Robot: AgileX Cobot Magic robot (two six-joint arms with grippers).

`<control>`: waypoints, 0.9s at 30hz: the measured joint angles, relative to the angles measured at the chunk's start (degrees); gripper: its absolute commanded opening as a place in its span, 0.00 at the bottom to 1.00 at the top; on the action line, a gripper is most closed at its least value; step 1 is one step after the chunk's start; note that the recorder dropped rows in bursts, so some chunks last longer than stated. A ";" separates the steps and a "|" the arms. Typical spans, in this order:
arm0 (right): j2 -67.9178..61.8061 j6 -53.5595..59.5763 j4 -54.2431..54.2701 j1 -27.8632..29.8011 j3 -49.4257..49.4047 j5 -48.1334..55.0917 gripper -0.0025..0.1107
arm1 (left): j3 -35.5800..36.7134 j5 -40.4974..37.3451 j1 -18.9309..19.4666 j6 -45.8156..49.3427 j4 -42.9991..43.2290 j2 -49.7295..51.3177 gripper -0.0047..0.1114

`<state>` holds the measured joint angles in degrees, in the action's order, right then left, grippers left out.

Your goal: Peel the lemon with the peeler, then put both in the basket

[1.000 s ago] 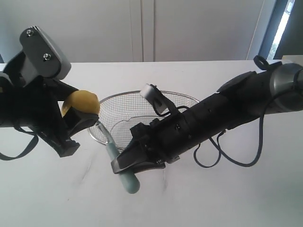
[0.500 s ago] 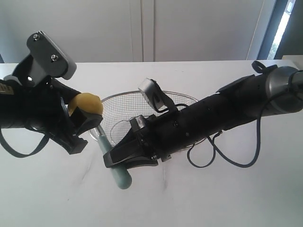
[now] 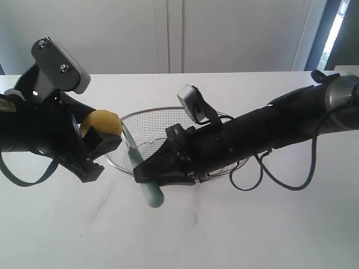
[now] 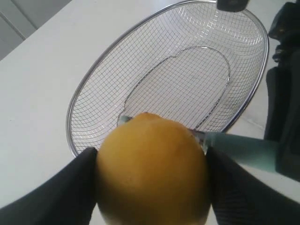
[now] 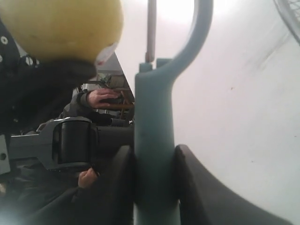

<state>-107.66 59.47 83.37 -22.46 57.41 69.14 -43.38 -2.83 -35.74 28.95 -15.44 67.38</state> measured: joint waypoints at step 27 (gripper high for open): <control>6.07 -1.46 -4.61 14.80 0.42 -1.58 0.02 | 0.00 0.00 0.00 -0.12 0.00 0.00 0.04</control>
<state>-101.59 58.01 78.76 -7.66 57.83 67.56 -43.38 -2.83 -35.74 28.83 -15.44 67.38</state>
